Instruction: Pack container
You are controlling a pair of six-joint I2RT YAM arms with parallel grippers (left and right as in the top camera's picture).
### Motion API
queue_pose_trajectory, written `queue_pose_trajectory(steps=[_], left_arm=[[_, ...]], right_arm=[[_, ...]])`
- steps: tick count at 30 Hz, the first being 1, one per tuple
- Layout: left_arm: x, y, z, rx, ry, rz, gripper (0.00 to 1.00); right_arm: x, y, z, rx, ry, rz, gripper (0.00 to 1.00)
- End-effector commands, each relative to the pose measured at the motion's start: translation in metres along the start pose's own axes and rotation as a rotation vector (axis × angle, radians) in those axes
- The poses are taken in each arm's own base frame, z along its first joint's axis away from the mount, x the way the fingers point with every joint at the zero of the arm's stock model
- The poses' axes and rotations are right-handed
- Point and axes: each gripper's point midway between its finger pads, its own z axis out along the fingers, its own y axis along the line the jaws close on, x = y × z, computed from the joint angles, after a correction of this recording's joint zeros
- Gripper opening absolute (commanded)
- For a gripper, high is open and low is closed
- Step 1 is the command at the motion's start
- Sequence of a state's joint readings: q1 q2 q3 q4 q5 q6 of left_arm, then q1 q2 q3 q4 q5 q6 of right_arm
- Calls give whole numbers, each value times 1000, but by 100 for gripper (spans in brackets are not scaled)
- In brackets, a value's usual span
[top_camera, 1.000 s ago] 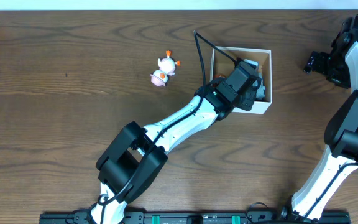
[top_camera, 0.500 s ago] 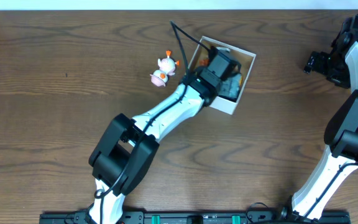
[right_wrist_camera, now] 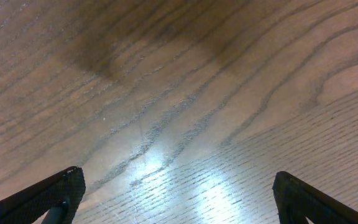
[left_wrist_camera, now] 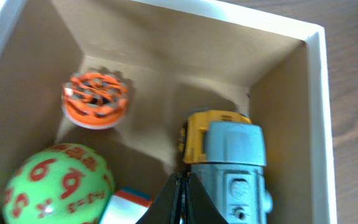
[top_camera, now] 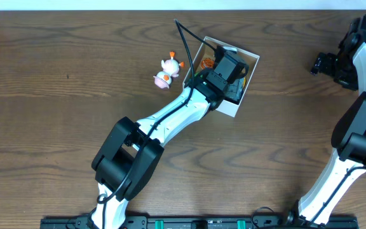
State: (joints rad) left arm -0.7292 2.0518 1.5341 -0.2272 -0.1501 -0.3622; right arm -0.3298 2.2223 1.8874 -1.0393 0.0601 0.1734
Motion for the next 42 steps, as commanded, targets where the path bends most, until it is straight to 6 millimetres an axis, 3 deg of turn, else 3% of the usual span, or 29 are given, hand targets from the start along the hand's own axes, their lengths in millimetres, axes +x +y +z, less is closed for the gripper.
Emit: queue_pose_trajectory(steps=[1,5,8,11,16,24,27,31,35,42], left_arm=[[-21,18,-12,-93,-73,0,6],[-32,29,-25,-156,-110,-4,6],[-42,37,-38,-199,-143,-9,14],[-50,55,-54,-303,-180,-9,14],[-42,90,-69,-451,-136,17,14],[-26,180,-69,-585,-22,-184,7],[-23,199,-63,-525,40,-216,6],[-16,192,-49,-359,127,-192,6],[-7,189,-42,-340,160,-167,6],[9,163,-32,-201,234,-116,6]], right_arm=[[0,-4,0,5,0,17,99],[0,-4,0,5,0,17,99],[0,-4,0,5,0,17,99],[0,-4,0,5,0,17,99],[0,-4,0,5,0,17,99],[0,-4,0,5,0,17,99],[0,-4,0,5,0,17,99],[0,-4,0,5,0,17,99],[0,-4,0,5,0,17,99],[0,-4,0,5,0,17,99]])
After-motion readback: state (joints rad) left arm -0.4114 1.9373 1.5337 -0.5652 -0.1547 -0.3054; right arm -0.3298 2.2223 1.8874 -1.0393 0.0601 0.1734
